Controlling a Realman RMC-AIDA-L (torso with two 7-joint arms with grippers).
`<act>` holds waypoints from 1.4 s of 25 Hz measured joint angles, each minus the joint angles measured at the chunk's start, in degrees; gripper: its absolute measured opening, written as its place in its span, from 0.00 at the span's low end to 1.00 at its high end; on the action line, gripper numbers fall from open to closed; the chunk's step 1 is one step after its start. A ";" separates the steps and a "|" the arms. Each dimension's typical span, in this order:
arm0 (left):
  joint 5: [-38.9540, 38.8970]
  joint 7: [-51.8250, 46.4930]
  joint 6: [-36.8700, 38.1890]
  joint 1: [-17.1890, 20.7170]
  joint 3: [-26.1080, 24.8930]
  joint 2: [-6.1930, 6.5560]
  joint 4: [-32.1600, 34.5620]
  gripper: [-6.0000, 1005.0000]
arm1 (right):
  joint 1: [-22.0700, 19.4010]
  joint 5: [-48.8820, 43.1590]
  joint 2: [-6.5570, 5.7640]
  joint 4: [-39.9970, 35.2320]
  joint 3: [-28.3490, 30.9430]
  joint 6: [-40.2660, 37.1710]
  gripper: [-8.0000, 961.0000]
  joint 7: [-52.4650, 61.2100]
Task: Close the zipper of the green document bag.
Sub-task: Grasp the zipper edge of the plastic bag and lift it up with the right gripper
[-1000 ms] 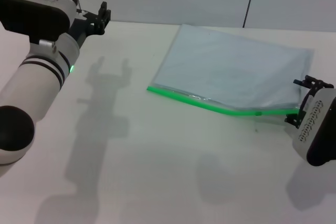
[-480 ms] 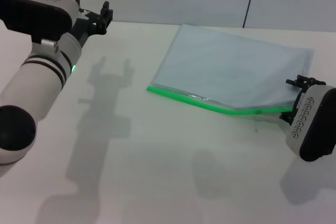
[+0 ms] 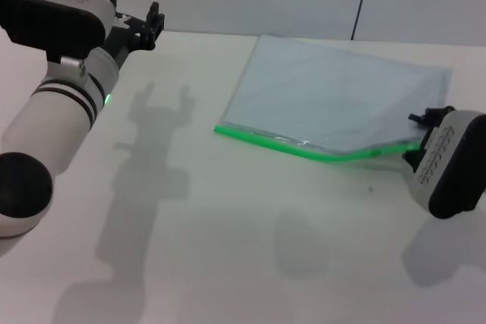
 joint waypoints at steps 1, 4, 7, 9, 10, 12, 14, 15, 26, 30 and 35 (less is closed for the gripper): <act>-0.01 0.00 0.00 0.00 0.00 0.00 0.00 0.67 | 0.00 -0.05 0.00 0.01 -0.03 0.76 0.57 0.71; -0.02 0.00 -0.05 0.00 0.00 0.00 0.00 0.67 | -0.20 -0.22 0.01 -0.07 -0.19 2.03 0.48 1.85; -0.03 0.00 -0.17 -0.04 -0.01 0.00 0.10 0.67 | -0.35 -0.27 0.07 -0.32 -0.26 2.44 0.38 2.11; -0.04 0.00 -0.22 -0.06 -0.01 0.00 0.13 0.67 | -0.38 -0.28 0.12 -0.31 -0.20 2.69 0.34 2.64; -0.04 0.00 -0.29 -0.15 -0.01 0.00 0.14 0.67 | -0.35 -0.28 0.12 -0.23 -0.17 2.70 0.34 2.91; -0.03 0.00 -0.35 -0.17 -0.01 0.00 0.15 0.67 | -0.15 -0.28 0.12 -0.03 -0.09 2.72 0.34 3.97; -0.03 0.00 -0.47 -0.17 -0.01 0.00 0.17 0.67 | -0.02 -0.29 0.11 0.06 0.04 2.72 0.33 5.51; -0.03 -0.03 -0.52 -0.17 -0.01 0.00 0.17 0.67 | 0.03 -0.29 0.08 0.06 0.10 2.71 0.33 6.40; 0.76 1.27 -7.61 -0.12 0.25 0.46 -3.43 0.67 | -4.55 0.12 0.00 -8.57 0.11 2.11 0.28 7.94; 0.84 6.74 -14.37 0.17 0.13 0.77 -7.45 0.66 | -6.39 0.30 -0.03 -12.70 -0.66 1.90 0.25 8.55; 0.86 15.10 -23.97 0.42 -0.40 0.94 -11.63 0.63 | -7.57 0.33 -0.15 -17.16 -1.37 -0.77 0.21 9.22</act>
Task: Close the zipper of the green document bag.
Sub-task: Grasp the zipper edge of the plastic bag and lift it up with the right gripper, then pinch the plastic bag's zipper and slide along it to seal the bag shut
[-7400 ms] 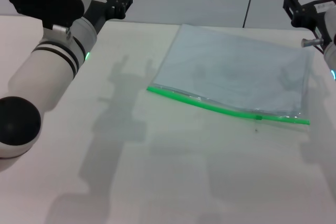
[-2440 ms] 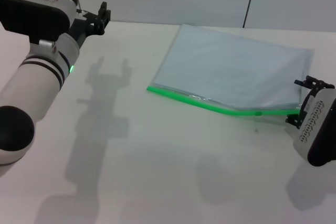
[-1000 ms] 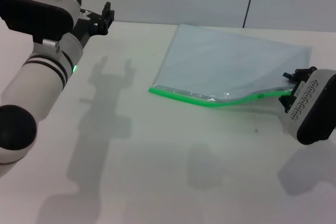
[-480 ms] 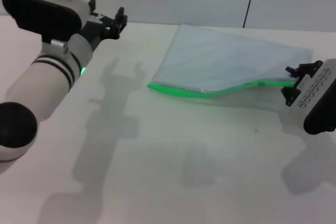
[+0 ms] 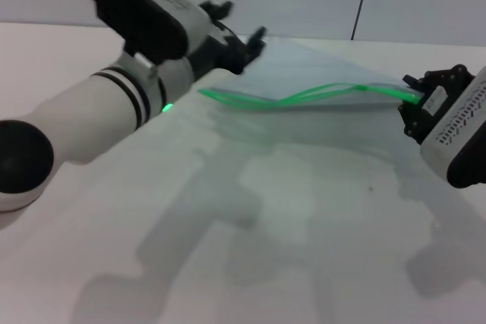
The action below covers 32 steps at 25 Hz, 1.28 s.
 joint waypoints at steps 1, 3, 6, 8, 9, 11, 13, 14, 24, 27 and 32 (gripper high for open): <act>0.00 1.77 -1.86 0.04 -0.02 0.03 -0.73 0.63 | -0.07 0.00 -0.01 -0.48 -0.01 -0.44 0.20 0.00; 0.00 5.40 -5.66 0.22 -0.06 0.05 -2.21 0.63 | -0.20 0.00 -0.02 -1.14 -0.06 -0.76 0.17 0.07; 0.00 9.76 -10.12 0.57 -0.11 0.19 -4.23 0.63 | -0.39 0.02 -0.02 -2.11 -0.07 -1.28 0.13 0.60; 0.28 12.08 -12.48 0.74 -0.13 0.38 -5.54 0.63 | -0.47 0.35 -0.05 -2.85 -0.07 -2.08 0.12 0.76; 0.54 12.42 -13.02 0.76 -0.13 0.41 -5.90 0.63 | -0.50 0.60 -0.07 -3.22 -0.07 -2.46 0.11 0.76; 2.44 12.82 -14.86 0.80 -0.14 0.53 -6.67 0.63 | -0.51 1.05 -0.12 -3.59 -0.05 -2.92 0.10 0.77; 4.77 12.85 -15.96 0.81 -0.14 0.49 -6.88 0.63 | -0.53 1.43 -0.17 -3.72 -0.04 -3.07 0.09 0.78; 5.82 12.85 -16.14 0.81 -0.14 0.37 -6.90 0.63 | -0.53 1.62 -0.19 -3.82 -0.05 -3.07 0.08 0.78; 9.42 12.85 -16.93 -0.23 0.37 -0.27 -6.58 0.63 | -1.07 2.18 -0.19 -5.64 -1.54 -3.13 0.06 0.55; 9.47 12.87 -17.20 -0.67 0.43 -0.50 -6.57 0.63 | -1.07 2.19 -0.20 -5.66 -1.82 -3.13 0.06 0.47; 9.55 12.89 -17.19 -0.98 0.54 -0.69 -6.55 0.63 | -1.06 2.20 -0.19 -5.67 -2.13 -2.98 0.07 0.32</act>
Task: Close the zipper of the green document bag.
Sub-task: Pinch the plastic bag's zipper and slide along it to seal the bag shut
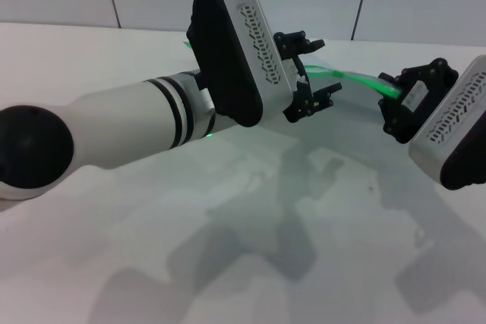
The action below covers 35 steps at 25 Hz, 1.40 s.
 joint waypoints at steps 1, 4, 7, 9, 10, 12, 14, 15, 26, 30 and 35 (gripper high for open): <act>0.01 0.01 0.07 -0.11 0.04 0.00 0.03 0.63 | 0.00 0.00 0.00 0.00 -0.04 0.07 0.07 -0.01; 0.02 0.05 0.21 -0.19 0.14 0.00 0.07 0.62 | 0.00 0.00 0.00 0.00 -0.21 0.20 0.07 -0.02; 0.02 0.11 0.25 -0.20 0.16 0.00 0.08 0.61 | 0.01 0.00 0.00 0.00 -0.25 0.24 0.08 -0.03; 0.02 0.13 0.25 -0.29 0.15 0.01 0.16 0.60 | 0.07 0.00 0.00 0.00 -0.26 0.26 0.08 -0.04; 0.02 0.15 0.19 -0.34 0.15 0.02 0.25 0.59 | 0.11 0.00 0.00 0.00 -0.28 0.26 0.08 -0.04; 0.02 0.32 0.10 -0.49 0.15 0.02 0.51 0.57 | 0.14 0.00 0.00 0.02 -0.33 0.29 0.08 -0.05; 0.02 0.82 0.17 -0.84 0.30 0.00 1.10 0.55 | 0.16 0.00 0.00 0.07 -0.35 0.30 0.09 -0.05; 0.02 0.97 0.24 -0.99 0.41 -0.01 1.33 0.55 | 0.18 0.00 0.00 0.08 -0.39 0.30 0.09 -0.05; -0.08 1.25 0.49 -1.81 1.59 -0.07 2.18 0.48 | 0.46 0.00 0.00 0.44 -0.66 0.39 0.10 -0.05; -0.07 1.27 0.55 -1.81 1.61 -0.07 1.91 0.43 | 0.46 -0.01 0.00 0.45 -0.72 0.39 0.11 -0.06; -0.14 1.28 0.62 -1.77 1.37 -0.07 1.84 0.34 | 0.43 0.00 0.00 0.33 -0.77 0.39 0.11 -0.03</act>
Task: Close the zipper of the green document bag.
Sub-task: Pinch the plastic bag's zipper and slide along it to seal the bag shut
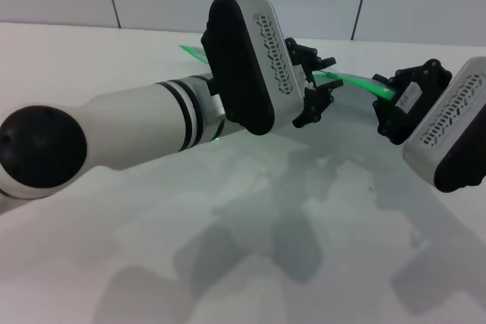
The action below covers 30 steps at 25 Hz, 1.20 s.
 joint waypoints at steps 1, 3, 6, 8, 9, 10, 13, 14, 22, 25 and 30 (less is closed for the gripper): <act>0.00 0.00 0.01 0.01 -0.04 0.00 0.00 0.32 | 0.00 0.00 0.00 0.00 0.00 0.00 0.11 0.00; 0.09 0.00 0.03 0.02 -0.06 0.00 0.03 0.28 | -0.08 0.00 0.00 -0.28 -0.09 0.00 0.12 0.01; 0.17 0.00 0.35 0.03 -0.04 0.00 0.29 0.23 | -0.13 0.00 0.00 -0.47 -0.22 -0.03 0.12 0.03; 0.16 -0.01 0.91 0.01 0.05 0.00 0.41 0.19 | -0.09 0.00 0.00 -0.55 -0.25 -0.15 0.12 0.03; 0.16 0.00 1.21 0.01 0.12 0.00 0.47 0.17 | -0.07 0.00 0.00 -0.58 -0.29 -0.21 0.12 0.04; 0.17 0.02 1.40 0.00 0.15 0.00 0.52 0.16 | -0.04 0.00 0.00 -0.60 -0.38 -0.23 0.12 0.05; 0.18 0.06 1.52 -0.01 0.16 0.00 0.58 0.16 | 0.01 0.00 0.00 -0.67 -0.63 -0.23 0.13 0.07; 0.18 0.07 1.52 -0.02 0.15 0.00 0.60 0.16 | 0.01 0.00 0.00 -0.69 -0.69 -0.23 0.13 0.06; 0.18 0.08 1.52 -0.43 0.18 0.00 1.34 0.17 | -0.15 -0.20 0.00 -1.21 -0.84 -0.37 0.14 0.02; 0.17 0.08 1.51 -0.69 0.23 0.00 1.70 0.16 | -0.25 -0.30 0.00 -1.22 -0.86 -0.38 0.14 0.01; 0.16 0.08 1.50 -0.71 0.25 0.00 1.89 0.14 | -0.43 -0.36 0.00 -1.22 -0.86 -0.28 0.15 -0.01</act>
